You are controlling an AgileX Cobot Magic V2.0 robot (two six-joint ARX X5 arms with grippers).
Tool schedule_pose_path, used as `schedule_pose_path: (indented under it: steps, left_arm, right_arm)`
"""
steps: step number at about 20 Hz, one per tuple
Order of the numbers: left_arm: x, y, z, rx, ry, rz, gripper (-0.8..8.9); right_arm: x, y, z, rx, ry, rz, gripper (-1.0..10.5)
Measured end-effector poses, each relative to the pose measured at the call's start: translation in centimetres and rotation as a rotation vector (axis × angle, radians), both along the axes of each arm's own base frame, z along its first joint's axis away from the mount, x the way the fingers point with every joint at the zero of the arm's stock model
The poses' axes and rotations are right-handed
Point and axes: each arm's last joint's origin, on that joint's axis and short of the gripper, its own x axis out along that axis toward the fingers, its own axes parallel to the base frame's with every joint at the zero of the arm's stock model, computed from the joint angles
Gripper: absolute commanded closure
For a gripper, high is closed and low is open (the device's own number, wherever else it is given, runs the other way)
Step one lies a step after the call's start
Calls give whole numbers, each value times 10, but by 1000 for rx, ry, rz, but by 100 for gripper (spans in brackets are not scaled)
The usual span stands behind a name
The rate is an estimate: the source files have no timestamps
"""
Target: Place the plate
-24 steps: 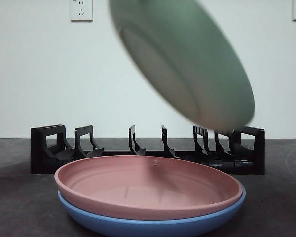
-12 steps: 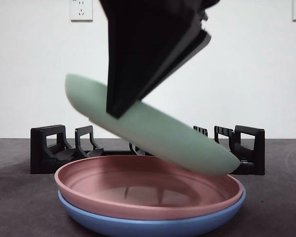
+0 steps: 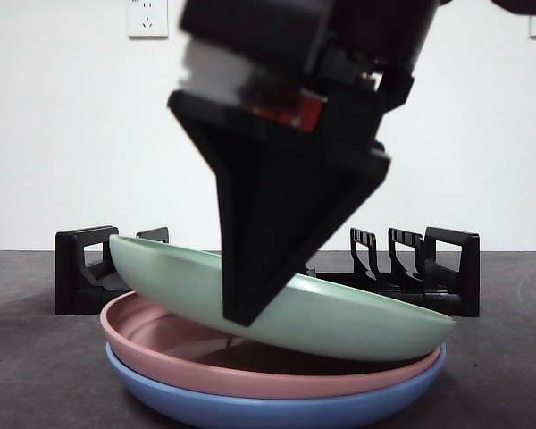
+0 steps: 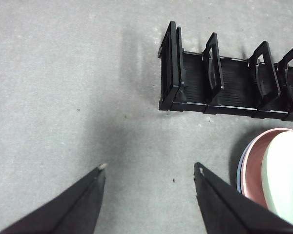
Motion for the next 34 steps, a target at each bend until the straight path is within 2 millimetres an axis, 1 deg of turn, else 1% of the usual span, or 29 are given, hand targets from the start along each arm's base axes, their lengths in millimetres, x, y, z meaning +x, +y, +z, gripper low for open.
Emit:
schedule_pose_path:
  steps: [4, 9, 12, 13, 14, 15, 17, 18, 20, 22, 23, 26, 28, 30, 32, 34]
  left_arm:
    - [0, 0, 0, 0, 0, 0, 524]
    - [0, 0, 0, 0, 0, 0, 524]
    - [0, 0, 0, 0, 0, 0, 524]
    - [0, 0, 0, 0, 0, 0, 524]
    - [0, 0, 0, 0, 0, 0, 524]
    - [0, 0, 0, 0, 0, 0, 524]
    - [0, 0, 0, 0, 0, 0, 524]
    - [0, 0, 0, 0, 0, 0, 524]
    - [0, 0, 0, 0, 0, 0, 524]
    - [0, 0, 0, 0, 0, 0, 524]
    - [0, 0, 0, 0, 0, 0, 524]
    - [1, 0, 1, -2, -9, 0, 524]
    - [3, -1, 4, -13, -54, 0, 524]
    - [8, -2, 9, -27, -114, 0, 524]
    - [13, -3, 11, -35, -148, 0, 524]
    - [21, -5, 11, -36, -155, 0, 524]
  right_arm:
    - [-1, 3, -6, -10, 48, 28, 931]
    - [-2, 4, -6, 5, 84, 44, 918]
    - [-2, 4, -6, 18, 127, 32, 747]
    - [-3, 5, -6, 25, 149, 30, 711]
    - [-3, 6, -3, 37, 174, 24, 711]
    - [-3, 8, 2, 55, 192, 21, 711]
    - [-2, 13, 19, 112, 193, 13, 709]
    - [-2, 12, 31, 143, 182, 9, 709]
    - [2, 5, 60, 229, 106, -28, 709]
    - [15, -15, 80, 274, 5, -114, 709]
    - [26, -26, 85, 275, -34, -173, 709]
    - [62, -63, 95, 273, -80, -360, 709]
    - [82, -91, 105, 340, -135, -494, 709]
    - [93, -121, 111, 421, -198, -607, 709]
    - [96, -149, 114, 470, -238, -704, 709]
    - [96, -174, 116, 501, -262, -787, 709]
